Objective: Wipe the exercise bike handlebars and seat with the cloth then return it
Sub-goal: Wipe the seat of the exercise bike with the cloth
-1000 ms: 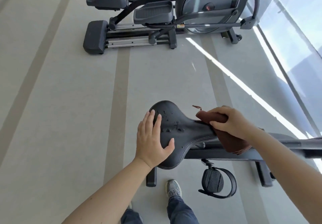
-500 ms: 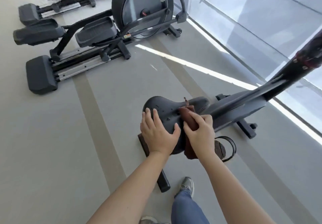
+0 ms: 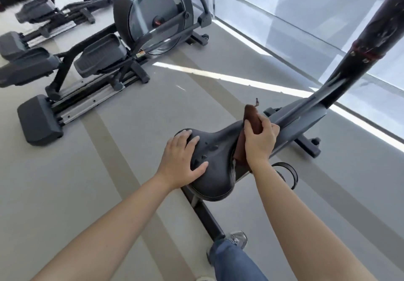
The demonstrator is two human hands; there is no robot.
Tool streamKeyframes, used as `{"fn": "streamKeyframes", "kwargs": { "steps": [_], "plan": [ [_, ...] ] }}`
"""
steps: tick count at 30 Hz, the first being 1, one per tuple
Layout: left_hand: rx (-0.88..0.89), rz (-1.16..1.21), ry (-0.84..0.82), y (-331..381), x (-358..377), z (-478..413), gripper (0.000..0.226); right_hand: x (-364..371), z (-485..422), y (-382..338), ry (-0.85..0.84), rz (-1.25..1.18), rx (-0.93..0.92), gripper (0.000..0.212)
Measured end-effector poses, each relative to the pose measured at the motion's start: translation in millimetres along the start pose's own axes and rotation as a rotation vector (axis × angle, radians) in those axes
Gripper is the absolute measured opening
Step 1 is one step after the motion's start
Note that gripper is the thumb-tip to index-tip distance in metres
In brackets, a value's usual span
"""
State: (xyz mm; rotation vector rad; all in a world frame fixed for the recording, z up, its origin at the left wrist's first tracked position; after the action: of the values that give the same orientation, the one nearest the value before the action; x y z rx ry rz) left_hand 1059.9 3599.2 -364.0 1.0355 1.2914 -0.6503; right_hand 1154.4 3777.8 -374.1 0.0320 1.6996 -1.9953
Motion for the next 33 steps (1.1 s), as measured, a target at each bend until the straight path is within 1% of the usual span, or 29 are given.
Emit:
{"fn": "streamKeyframes", "kwargs": {
  "steps": [3, 6, 8, 10, 13, 16, 19, 24, 27, 30, 33],
  "plan": [
    [0.129, 0.057, -0.044, -6.7, -4.8, -15.0, 0.061, -3.9, 3.2, 3.9, -0.025, -0.018, 0.011, 0.03],
    [0.249, 0.112, -0.069, -10.8, -7.5, -25.8, 0.05, -5.3, 37.6, 15.9, -0.077, -0.007, -0.073, 0.031],
    [0.296, 0.134, -0.071, -12.3, -7.9, -28.9, 0.047, -4.1, 59.9, 22.9, -0.116, 0.045, -0.127, 0.032],
    [0.321, 0.138, -0.064, -13.5, -7.0, -29.3, 0.047, -2.8, 66.9, 25.0, -0.125, 0.061, -0.141, 0.031],
    [0.339, 0.141, -0.048, -14.6, -5.4, -29.4, 0.048, 0.1, 49.3, 18.2, -0.047, 0.043, -0.125, 0.031],
    [0.348, 0.147, -0.024, -15.7, -3.7, -30.5, 0.048, 5.1, 16.7, 6.0, 0.075, -0.006, -0.01, 0.032],
    [0.354, 0.159, -0.011, -17.5, -1.4, -30.4, 0.048, 5.8, 7.0, 4.2, 0.086, 0.023, 0.055, 0.032],
    [0.372, 0.166, -0.016, -20.3, -1.4, -30.6, 0.048, 0.6, 56.8, 12.8, 0.017, 0.221, 0.012, 0.03],
    [0.374, 0.181, -0.03, -21.0, -1.4, -30.4, 0.048, -2.8, 90.4, 14.5, 0.004, 0.329, 0.04, 0.029],
    [0.386, 0.193, -0.028, -22.5, -1.6, -31.0, 0.047, 3.1, 110.2, 13.5, 0.109, 0.372, 0.045, 0.031],
    [0.4, 0.195, -0.023, -24.2, 0.0, -31.1, 0.049, 14.2, 100.3, 8.5, 0.232, 0.412, 0.036, 0.031]
  ]
}}
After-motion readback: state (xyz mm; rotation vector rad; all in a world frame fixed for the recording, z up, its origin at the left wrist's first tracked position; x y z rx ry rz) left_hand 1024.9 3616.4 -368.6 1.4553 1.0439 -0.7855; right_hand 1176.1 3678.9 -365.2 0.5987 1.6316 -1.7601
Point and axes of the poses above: each hand's wrist, its own z-axis away from the middle knuckle, its own x-axis out of the palm, y = z × x, the point moved 2 cm from there along -z, towards the middle knuckle, and after that the axes turned 6 degrees about x, right-handed, at the moved point
